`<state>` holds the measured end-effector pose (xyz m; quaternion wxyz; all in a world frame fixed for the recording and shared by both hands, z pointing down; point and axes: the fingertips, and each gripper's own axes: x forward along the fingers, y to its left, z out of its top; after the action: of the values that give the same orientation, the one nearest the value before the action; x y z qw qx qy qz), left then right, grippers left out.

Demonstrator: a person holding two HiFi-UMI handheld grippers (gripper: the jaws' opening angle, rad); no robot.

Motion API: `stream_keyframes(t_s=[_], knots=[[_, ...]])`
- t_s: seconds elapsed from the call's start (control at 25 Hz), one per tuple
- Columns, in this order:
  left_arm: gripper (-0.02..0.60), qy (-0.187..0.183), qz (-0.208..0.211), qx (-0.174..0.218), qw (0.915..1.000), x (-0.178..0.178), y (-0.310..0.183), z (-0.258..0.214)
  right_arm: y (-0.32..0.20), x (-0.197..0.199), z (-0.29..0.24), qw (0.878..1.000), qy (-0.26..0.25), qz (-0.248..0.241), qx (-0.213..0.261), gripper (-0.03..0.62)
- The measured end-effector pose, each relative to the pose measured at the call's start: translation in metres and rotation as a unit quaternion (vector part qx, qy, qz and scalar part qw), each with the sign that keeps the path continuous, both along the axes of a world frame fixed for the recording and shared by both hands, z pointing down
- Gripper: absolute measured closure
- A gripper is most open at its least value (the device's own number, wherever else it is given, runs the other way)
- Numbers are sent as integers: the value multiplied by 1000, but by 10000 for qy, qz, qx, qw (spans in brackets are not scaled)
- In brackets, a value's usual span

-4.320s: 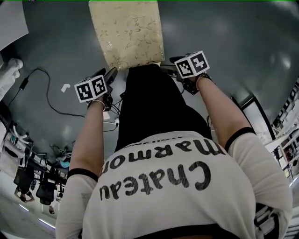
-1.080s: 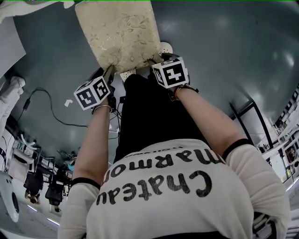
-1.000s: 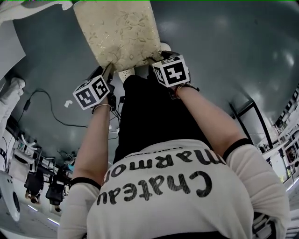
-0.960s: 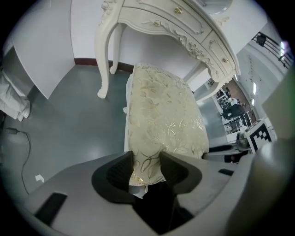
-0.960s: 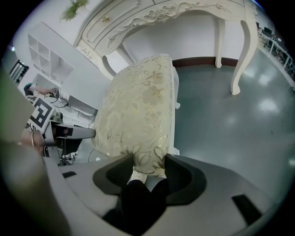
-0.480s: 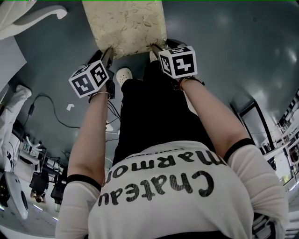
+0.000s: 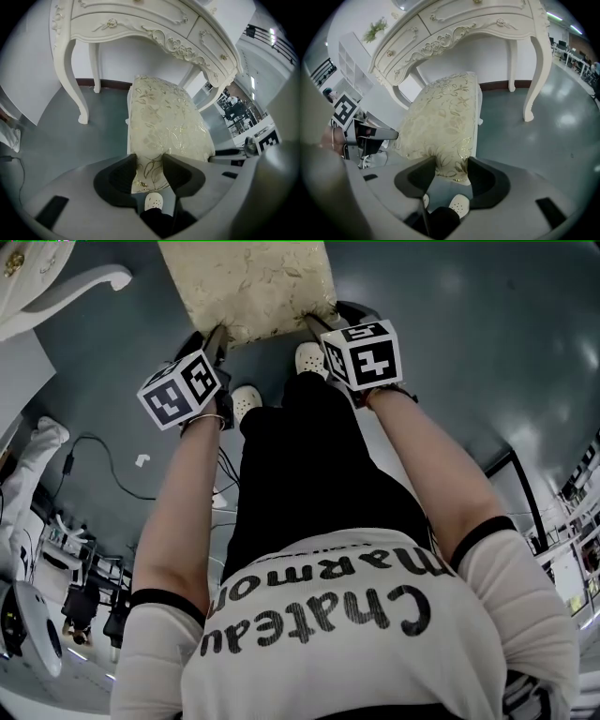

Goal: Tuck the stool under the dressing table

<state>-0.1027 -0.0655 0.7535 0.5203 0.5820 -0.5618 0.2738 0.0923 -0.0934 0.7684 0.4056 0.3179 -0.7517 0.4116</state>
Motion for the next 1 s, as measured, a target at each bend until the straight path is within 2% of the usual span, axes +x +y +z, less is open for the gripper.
stream_keyframes(t_s=[0.24,0.44,0.68,1.0], knots=[[399,-1,-60,273,9996,-8,-38,4,-41,-7,2,9997,-7,-22,231,362],[399,36,112,486,9987,-3,-64,1,-67,-3,0,9991,11,28,413,362],[396,-130,267,604,9977,-6,-83,3,-81,-6,0,9990,119,180,382,362],[393,-187,309,943,9949,-16,-135,6,-130,-15,5,9969,329,487,516,362]])
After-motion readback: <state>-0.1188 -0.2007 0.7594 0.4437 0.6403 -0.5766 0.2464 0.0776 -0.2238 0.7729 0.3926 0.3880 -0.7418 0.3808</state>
